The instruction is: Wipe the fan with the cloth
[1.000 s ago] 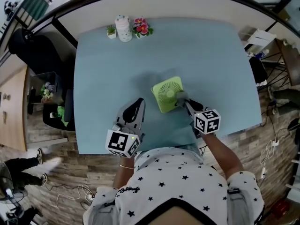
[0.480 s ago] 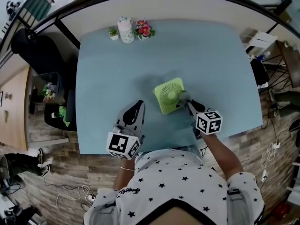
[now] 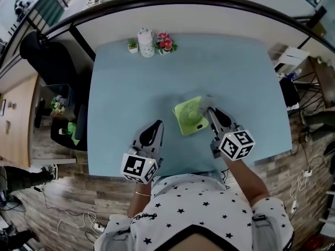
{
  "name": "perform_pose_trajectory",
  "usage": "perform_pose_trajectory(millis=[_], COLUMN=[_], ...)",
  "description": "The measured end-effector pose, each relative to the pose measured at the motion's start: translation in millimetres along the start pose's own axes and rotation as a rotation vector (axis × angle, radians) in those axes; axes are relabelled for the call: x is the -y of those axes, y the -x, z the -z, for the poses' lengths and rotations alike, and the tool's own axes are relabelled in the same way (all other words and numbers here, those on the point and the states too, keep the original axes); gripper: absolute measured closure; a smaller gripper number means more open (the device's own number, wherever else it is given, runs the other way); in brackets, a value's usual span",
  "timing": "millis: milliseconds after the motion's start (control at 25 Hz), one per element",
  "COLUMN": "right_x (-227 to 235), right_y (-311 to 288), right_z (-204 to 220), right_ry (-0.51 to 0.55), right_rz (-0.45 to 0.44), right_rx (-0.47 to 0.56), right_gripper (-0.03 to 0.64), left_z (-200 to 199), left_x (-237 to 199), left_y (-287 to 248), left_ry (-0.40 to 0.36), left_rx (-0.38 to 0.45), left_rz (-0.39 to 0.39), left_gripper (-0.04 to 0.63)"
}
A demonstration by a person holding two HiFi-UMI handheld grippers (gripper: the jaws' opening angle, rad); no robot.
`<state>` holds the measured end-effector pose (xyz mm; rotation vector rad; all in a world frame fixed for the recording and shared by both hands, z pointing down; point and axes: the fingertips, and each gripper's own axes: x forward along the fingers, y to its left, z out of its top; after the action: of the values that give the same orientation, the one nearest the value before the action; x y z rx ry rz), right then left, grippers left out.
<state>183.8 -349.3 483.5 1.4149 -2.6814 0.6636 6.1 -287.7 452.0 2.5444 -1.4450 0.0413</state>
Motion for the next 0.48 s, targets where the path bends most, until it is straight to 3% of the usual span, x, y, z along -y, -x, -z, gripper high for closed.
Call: perform_pose_trajectory(millis=[480], right_x=[-39.6], right_y=[-6.9], right_z=[-1.4], right_ry=[0.029], right_rz=[-0.139], right_rx=[-0.023], right_gripper=[0.591], left_z=[-1.7], left_x=[-4.7], left_y=[14.6], left_ry=[0.001], left_rx=[0.007], left_rz=[-0.052], left_gripper=[0.563])
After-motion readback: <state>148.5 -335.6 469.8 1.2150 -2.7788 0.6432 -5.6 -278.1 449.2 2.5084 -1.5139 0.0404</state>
